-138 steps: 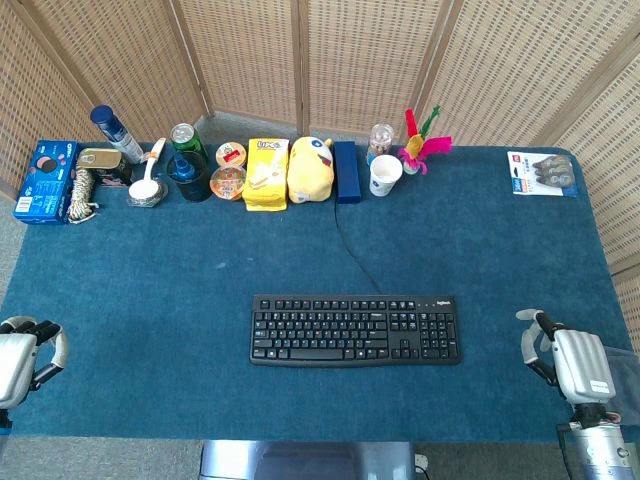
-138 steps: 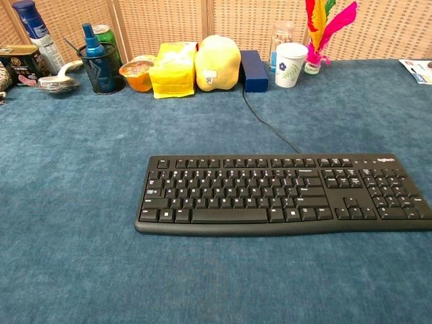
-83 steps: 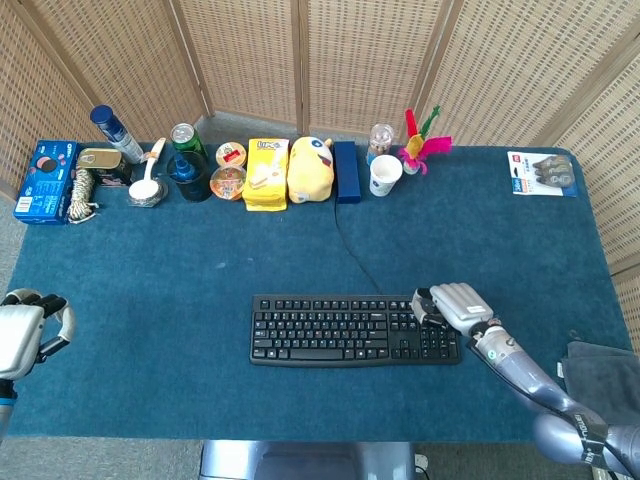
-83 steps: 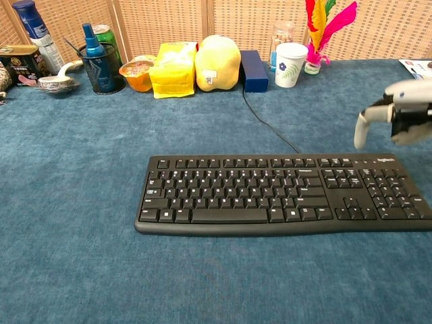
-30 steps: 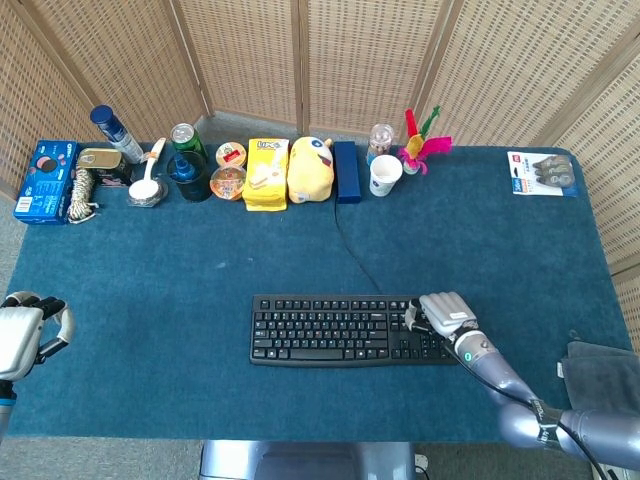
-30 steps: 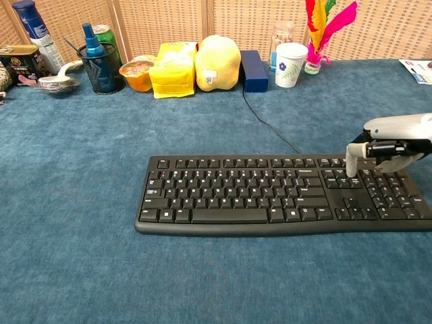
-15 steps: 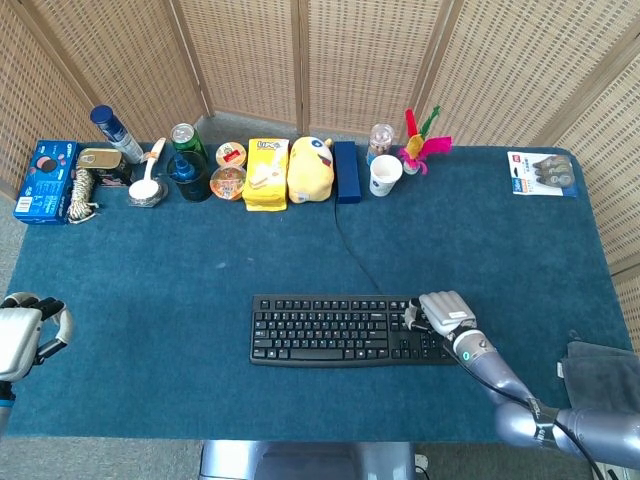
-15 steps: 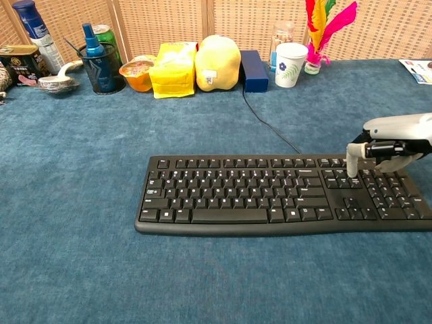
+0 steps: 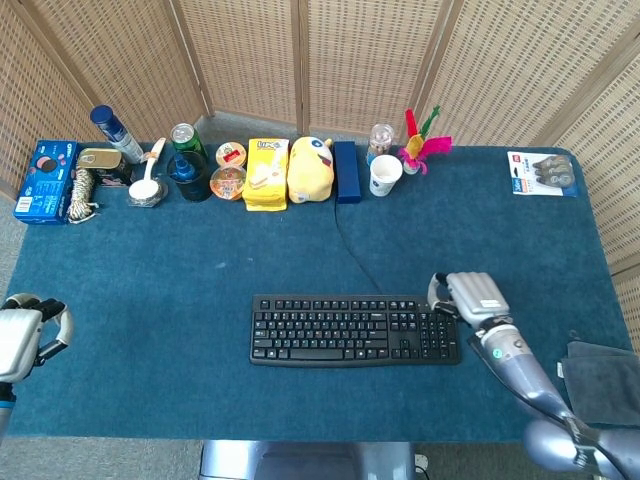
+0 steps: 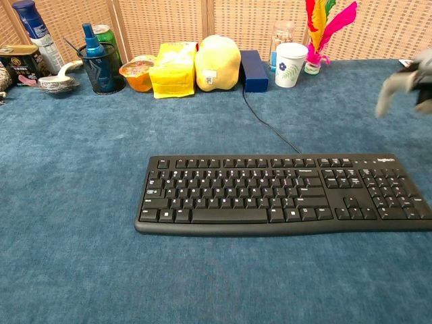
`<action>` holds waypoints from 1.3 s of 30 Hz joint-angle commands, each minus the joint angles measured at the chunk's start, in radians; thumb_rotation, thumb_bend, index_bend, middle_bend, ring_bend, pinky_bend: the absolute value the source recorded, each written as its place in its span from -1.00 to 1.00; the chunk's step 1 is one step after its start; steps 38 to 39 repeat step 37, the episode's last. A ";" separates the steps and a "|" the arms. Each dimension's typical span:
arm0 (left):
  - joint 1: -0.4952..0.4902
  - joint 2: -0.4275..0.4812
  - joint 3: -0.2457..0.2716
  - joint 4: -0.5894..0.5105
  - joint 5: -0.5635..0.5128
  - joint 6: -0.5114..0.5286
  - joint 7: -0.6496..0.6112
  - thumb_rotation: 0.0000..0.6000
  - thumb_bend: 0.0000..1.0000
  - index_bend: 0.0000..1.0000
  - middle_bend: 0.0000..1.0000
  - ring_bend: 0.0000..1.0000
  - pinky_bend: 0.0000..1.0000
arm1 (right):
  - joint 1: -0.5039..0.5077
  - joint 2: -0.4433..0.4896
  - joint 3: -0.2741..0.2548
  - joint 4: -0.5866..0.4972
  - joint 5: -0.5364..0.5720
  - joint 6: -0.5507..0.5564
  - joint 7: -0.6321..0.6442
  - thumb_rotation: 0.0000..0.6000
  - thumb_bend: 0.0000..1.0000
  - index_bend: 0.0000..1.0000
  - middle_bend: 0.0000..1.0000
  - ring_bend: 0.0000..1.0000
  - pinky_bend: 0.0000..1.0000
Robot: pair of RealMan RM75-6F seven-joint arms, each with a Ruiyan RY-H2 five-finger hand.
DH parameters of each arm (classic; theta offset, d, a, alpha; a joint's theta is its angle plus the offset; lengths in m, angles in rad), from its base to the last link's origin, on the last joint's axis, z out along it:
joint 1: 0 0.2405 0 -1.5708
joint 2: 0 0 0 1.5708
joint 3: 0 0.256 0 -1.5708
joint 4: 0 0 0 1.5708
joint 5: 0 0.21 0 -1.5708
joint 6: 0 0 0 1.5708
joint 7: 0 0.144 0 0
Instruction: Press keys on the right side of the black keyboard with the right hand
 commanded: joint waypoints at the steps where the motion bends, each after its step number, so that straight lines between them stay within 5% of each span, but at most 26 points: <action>1: 0.001 -0.002 0.001 0.001 0.002 0.002 -0.002 -0.97 0.05 0.22 0.15 0.00 -0.43 | -0.068 0.078 0.008 -0.065 -0.078 0.064 0.065 -1.00 0.29 -0.25 0.99 1.00 1.00; 9: 0.019 0.005 0.011 -0.003 0.009 0.024 -0.001 -0.96 0.06 0.22 0.15 0.01 -0.43 | -0.217 0.159 -0.037 -0.114 -0.252 0.190 0.163 -1.00 0.27 -0.25 0.72 0.90 0.91; 21: 0.052 -0.018 0.042 0.004 0.014 0.036 0.000 -0.96 0.05 0.22 0.15 0.00 -0.43 | -0.428 0.067 -0.084 -0.022 -0.494 0.442 0.250 -1.00 0.21 -0.25 0.33 0.42 0.45; 39: 0.046 -0.042 0.034 0.018 0.017 0.028 -0.005 -0.97 0.06 0.22 0.15 0.01 -0.43 | -0.511 0.029 -0.044 0.032 -0.544 0.497 0.277 -1.00 0.19 -0.25 0.25 0.33 0.39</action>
